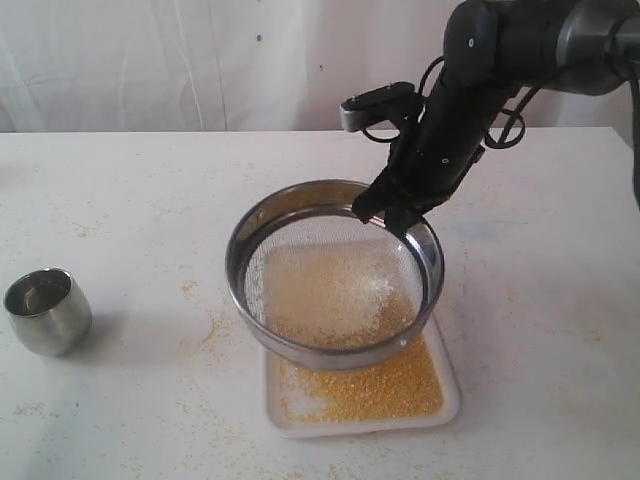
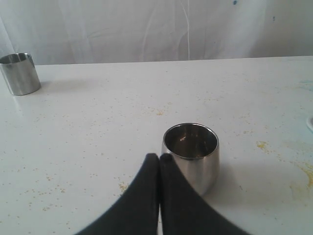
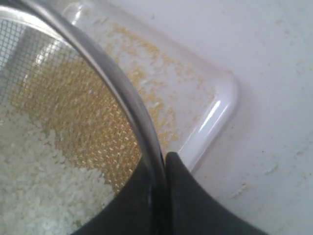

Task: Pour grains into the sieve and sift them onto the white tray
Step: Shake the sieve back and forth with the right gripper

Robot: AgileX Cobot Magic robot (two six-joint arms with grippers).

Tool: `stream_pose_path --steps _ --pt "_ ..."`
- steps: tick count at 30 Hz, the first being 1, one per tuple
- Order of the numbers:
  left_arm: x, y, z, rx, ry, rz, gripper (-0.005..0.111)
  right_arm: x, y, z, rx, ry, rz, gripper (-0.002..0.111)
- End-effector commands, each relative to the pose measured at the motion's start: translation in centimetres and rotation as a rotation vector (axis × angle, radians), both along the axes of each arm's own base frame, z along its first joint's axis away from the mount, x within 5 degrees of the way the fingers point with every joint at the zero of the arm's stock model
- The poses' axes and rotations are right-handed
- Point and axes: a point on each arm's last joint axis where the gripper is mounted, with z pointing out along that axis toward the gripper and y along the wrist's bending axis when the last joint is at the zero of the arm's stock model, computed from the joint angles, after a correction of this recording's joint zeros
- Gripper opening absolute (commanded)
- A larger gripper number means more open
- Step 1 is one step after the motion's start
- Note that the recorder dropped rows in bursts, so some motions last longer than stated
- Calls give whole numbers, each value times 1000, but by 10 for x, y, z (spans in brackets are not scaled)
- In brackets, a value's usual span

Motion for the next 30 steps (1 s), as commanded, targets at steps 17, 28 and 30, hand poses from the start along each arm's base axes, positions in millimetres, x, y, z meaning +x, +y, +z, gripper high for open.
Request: stream_pose_path --steps 17,28,30 --pt "0 0 -1 -6 0 0 0 -1 -8 10 20 -22 -159 0" --pt "0 0 -1 -6 0 0 0 -20 -4 5 -52 124 70 0" --pt "0 0 -1 -6 0 0 0 -9 -12 7 -32 81 -241 0"
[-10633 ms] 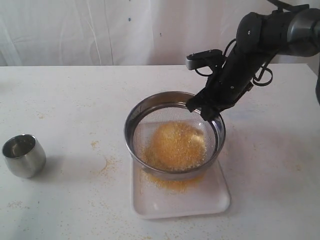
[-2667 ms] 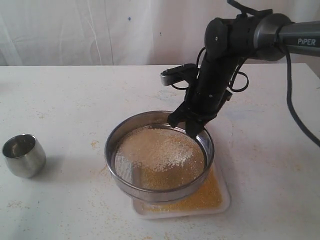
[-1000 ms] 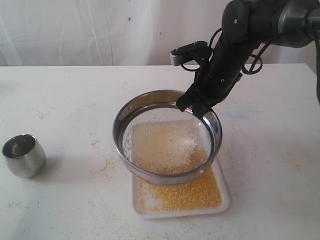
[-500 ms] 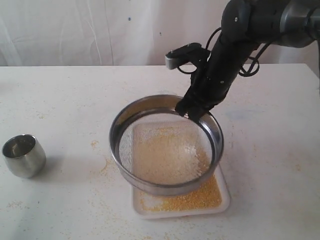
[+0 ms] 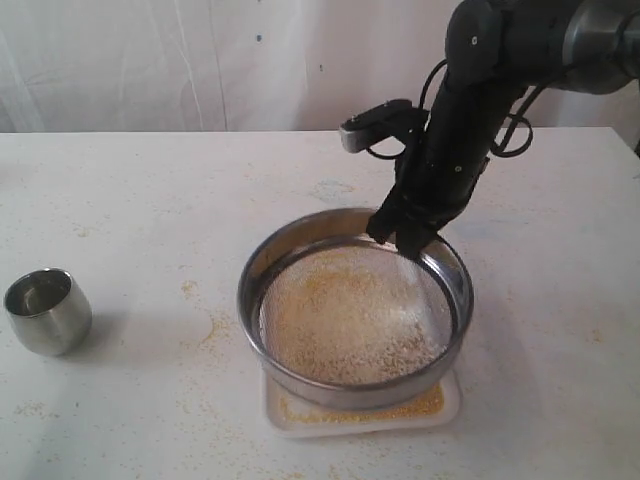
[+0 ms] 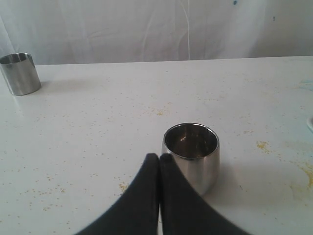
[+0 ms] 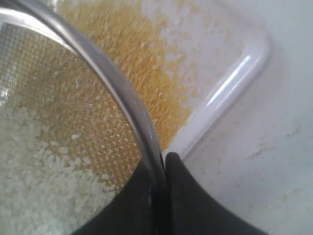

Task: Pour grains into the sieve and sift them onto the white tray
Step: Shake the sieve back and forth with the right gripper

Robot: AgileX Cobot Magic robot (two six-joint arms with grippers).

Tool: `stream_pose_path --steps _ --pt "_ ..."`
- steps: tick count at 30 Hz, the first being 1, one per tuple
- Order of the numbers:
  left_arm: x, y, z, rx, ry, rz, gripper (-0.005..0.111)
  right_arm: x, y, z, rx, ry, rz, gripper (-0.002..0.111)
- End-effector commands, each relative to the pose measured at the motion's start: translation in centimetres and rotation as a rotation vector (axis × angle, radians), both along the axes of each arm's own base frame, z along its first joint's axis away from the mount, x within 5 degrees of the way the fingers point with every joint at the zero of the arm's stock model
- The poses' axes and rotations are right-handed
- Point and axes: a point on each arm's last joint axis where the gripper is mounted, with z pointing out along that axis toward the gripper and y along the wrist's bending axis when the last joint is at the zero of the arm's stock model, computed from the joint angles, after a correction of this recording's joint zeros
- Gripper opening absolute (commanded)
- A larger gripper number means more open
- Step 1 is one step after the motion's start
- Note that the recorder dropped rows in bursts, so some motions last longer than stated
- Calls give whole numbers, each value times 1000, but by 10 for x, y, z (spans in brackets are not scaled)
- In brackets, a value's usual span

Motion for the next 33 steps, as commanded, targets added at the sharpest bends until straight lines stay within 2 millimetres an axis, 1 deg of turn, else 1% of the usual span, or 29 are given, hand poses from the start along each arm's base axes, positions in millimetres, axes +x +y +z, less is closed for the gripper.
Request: stream_pose_path --steps 1,3,4,5,6,7,8,10,11,12,13,15,16,17,18,19,20,21,22,23,24,25,26,27,29,30,31,33 --pt "0 0 -1 -6 0 0 0 2 -5 7 25 3 -268 0" --pt "0 0 -1 -6 0 0 0 -12 5 8 90 114 18 0" --pt "0 0 -1 -6 0 0 0 -13 5 8 93 112 57 0" --pt "0 0 -1 -6 0 0 0 -8 1 7 69 83 -31 0" --pt "0 0 -1 -6 0 0 0 1 -6 8 52 21 -200 0" --pt "0 0 -1 -6 0 0 0 6 -11 8 41 7 -336 0" --pt "0 0 -1 -6 0 0 0 5 -11 8 45 19 -350 0" --pt "0 0 -1 -6 0 0 0 -10 1 6 70 119 -64 0" --pt "0 0 -1 -6 0 0 0 -12 5 5 79 117 70 0" --pt "0 0 -1 -6 0 0 0 -11 3 3 56 112 79 0" --pt "0 0 -1 -6 0 0 0 -7 -3 2 10 91 -10 0" --pt "0 0 -1 -6 0 0 0 11 -15 3 -16 -36 -368 0" --pt "0 0 -1 -6 0 0 0 8 -11 1 -7 -11 -272 0" --pt "0 0 -1 -6 0 0 0 -9 4 -5 47 130 59 0" --pt "0 0 -1 -6 0 0 0 -9 6 -7 61 137 100 0" --pt "0 0 -1 -6 0 0 0 5 -5 -17 9 85 -101 0" --pt "0 0 -1 -6 0 0 0 15 -10 -21 13 47 -284 0" --pt "0 0 -1 -6 0 0 0 17 -12 -28 31 81 -311 0" --pt "0 0 -1 -6 0 0 0 13 -8 -32 52 135 -209 0" --pt "0 0 -1 -8 0 0 0 2 4 -36 159 248 22 0" --pt "0 0 -1 -8 0 0 0 2 5 -38 165 253 27 0" --pt "0 0 -1 -8 0 0 0 10 -5 -40 103 213 -81 0" --pt "0 0 -1 -8 0 0 0 22 -16 -41 62 129 -289 0" --pt "0 0 -1 -8 0 0 0 24 -19 -41 57 125 -345 0" --pt "0 0 -1 -8 0 0 0 9 -10 -39 90 221 -56 0" --pt "0 0 -1 -8 0 0 0 9 -11 -40 68 212 -10 0" --pt "0 0 -1 -8 0 0 0 15 -16 -40 25 155 -93 0" --pt "0 0 -1 -8 0 0 0 27 -29 -40 -56 42 -314 0"
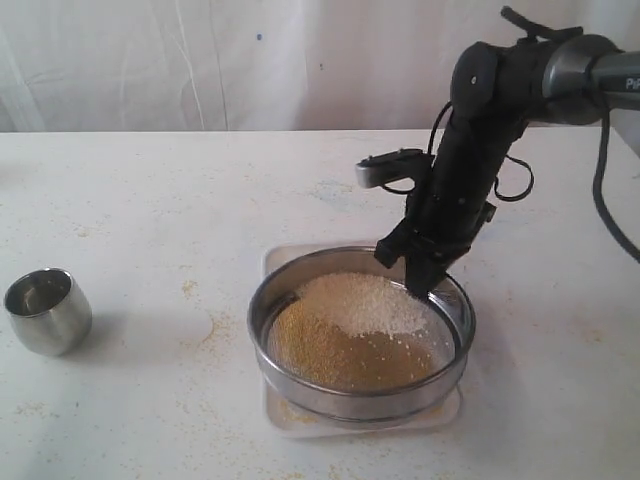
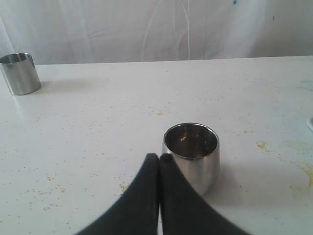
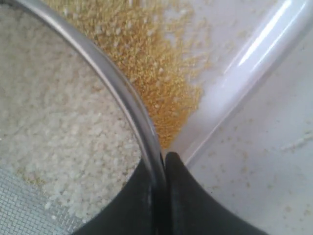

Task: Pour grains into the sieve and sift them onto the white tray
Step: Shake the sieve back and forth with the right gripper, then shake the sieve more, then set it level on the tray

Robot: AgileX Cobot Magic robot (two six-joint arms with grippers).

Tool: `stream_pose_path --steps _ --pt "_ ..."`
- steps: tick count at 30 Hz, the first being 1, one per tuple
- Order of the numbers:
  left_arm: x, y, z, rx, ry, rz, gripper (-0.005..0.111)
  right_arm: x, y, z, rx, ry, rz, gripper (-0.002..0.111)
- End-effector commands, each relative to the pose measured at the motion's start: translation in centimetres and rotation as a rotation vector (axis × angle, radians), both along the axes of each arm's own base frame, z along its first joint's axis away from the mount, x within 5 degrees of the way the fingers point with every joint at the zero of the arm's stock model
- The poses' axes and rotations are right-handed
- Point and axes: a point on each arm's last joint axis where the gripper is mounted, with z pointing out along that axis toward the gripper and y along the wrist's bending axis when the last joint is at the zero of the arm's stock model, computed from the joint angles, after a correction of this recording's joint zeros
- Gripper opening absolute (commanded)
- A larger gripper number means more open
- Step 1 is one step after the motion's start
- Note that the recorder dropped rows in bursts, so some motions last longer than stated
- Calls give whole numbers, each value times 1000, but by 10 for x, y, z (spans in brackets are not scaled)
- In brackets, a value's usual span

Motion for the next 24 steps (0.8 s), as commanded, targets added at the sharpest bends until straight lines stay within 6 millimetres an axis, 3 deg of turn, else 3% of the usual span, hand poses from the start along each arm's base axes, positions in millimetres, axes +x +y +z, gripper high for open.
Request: stream_pose_path --steps 1,4,5,8,11,12,16,19,20,21,24 --pt "0 0 -1 -8 0 0 0 14 -15 8 -129 -152 -251 0" --pt "0 0 -1 -8 0 0 0 3 -3 11 -76 -109 73 0" --pt "0 0 -1 -8 0 0 0 4 -4 13 -86 -126 75 0" --pt "0 0 -1 -8 0 0 0 15 -7 22 -89 -241 -207 0" --pt "0 0 -1 -8 0 0 0 4 10 35 13 -256 41 0" --pt "0 0 -1 -8 0 0 0 5 11 39 16 -286 43 0" --pt "0 0 -1 -8 0 0 0 10 8 57 66 -360 -231 0" --pt "0 0 -1 -8 0 0 0 -13 22 66 121 -275 102 0" --pt "0 0 -1 -8 0 0 0 -16 22 68 116 -272 131 0" --pt "0 0 -1 -8 0 0 0 -13 20 69 96 -304 109 0" --pt "0 0 -1 -8 0 0 0 5 4 74 51 -412 -203 0"
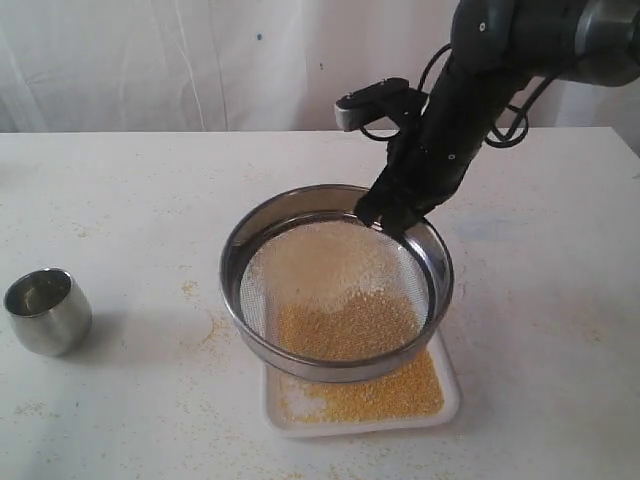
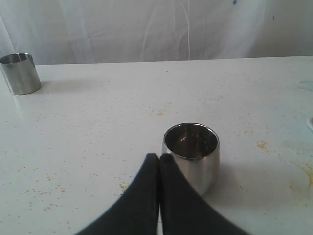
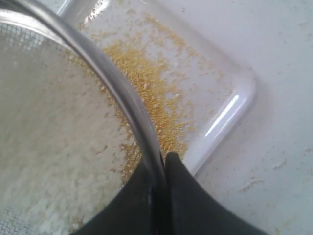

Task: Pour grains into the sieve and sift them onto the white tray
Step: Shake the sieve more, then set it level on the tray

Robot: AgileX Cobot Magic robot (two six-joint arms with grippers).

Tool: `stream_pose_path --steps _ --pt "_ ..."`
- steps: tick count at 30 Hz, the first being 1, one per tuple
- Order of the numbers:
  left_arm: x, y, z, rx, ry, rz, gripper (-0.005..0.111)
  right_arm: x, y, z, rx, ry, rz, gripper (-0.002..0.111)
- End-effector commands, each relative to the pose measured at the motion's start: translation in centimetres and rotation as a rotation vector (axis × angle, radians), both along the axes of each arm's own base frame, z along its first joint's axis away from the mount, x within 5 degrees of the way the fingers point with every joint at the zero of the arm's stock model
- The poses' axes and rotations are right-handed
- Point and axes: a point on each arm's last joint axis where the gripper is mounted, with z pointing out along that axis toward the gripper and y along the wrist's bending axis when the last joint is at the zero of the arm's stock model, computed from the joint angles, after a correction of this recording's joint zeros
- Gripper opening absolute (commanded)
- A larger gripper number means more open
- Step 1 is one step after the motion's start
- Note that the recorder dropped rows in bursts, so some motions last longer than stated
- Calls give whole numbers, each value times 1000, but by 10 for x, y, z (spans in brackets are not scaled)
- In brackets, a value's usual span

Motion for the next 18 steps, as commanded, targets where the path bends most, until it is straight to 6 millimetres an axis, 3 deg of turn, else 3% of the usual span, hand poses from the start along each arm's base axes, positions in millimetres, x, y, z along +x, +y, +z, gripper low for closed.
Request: stream_pose_path --steps 1,3,6,7,10,12,15,16,18 --pt "0 0 -1 -8 0 0 0 15 -15 12 46 -105 -316 0" --pt "0 0 -1 -8 0 0 0 7 -11 10 38 -32 -227 0" --pt "0 0 -1 -8 0 0 0 -9 -2 8 40 70 62 0" --pt "0 0 -1 -8 0 0 0 -8 -2 8 36 53 57 0" --pt "0 0 -1 -8 0 0 0 11 -19 9 1 -67 -210 0" --pt "0 0 -1 -8 0 0 0 13 -21 9 21 -52 -338 0" --pt "0 0 -1 -8 0 0 0 -8 -7 7 17 91 4 0" --pt "0 0 -1 -8 0 0 0 -11 -5 6 20 109 52 0" --pt "0 0 -1 -8 0 0 0 -4 -8 6 15 59 -30 0"
